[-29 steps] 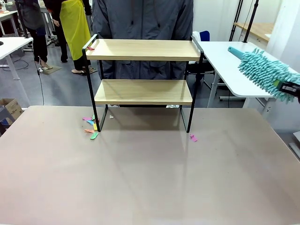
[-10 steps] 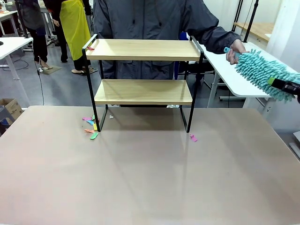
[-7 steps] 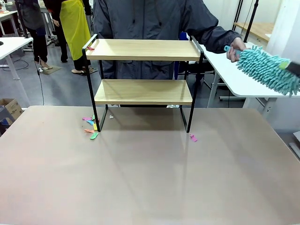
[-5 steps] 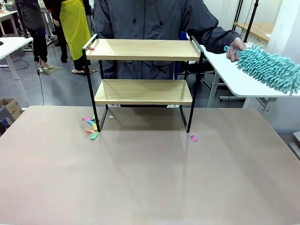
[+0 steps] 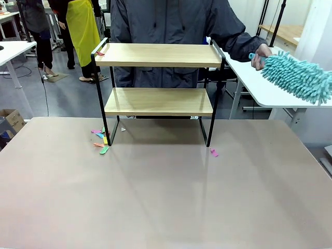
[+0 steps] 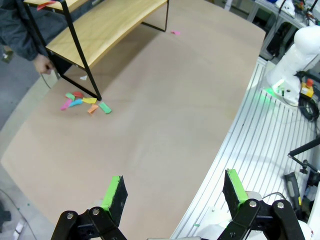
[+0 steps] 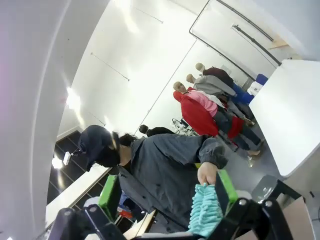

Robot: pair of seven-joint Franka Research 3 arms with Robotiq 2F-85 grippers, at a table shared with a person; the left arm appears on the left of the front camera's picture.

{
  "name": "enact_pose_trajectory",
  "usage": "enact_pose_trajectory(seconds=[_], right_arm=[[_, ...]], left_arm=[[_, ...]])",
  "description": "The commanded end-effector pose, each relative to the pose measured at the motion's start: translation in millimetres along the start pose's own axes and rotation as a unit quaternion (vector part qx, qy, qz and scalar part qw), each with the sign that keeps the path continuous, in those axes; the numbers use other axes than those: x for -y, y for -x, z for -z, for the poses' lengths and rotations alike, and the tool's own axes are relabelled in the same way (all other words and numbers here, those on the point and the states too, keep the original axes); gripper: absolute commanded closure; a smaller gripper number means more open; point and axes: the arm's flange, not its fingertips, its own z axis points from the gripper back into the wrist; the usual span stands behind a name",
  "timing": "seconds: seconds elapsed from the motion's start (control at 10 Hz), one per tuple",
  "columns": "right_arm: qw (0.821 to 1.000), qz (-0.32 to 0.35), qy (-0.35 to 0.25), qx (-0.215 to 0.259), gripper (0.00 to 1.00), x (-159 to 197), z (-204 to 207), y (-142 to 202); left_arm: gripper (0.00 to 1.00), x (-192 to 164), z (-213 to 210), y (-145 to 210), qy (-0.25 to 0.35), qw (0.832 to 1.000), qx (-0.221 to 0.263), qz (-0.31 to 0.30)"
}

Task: Clean the shelf.
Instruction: Hand the Duster back to the human.

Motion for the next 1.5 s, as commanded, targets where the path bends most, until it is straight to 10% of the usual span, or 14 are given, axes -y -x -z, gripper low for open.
enact_pose_trajectory(seconds=[0.0,1.4], right_arm=[[1.000,-0.015,0.001,0.003,0.00,-11.8,3.2,2.1],[1.000,-0.015,0.001,0.003,0.00,-11.8,3.2,2.1]], left_arm=[[0.00,0.0,-0.4,-0.5,0.010,1.000,0.008,0.009],[0.00,0.0,-0.4,-0.5,0.010,1.000,0.008,0.009]])
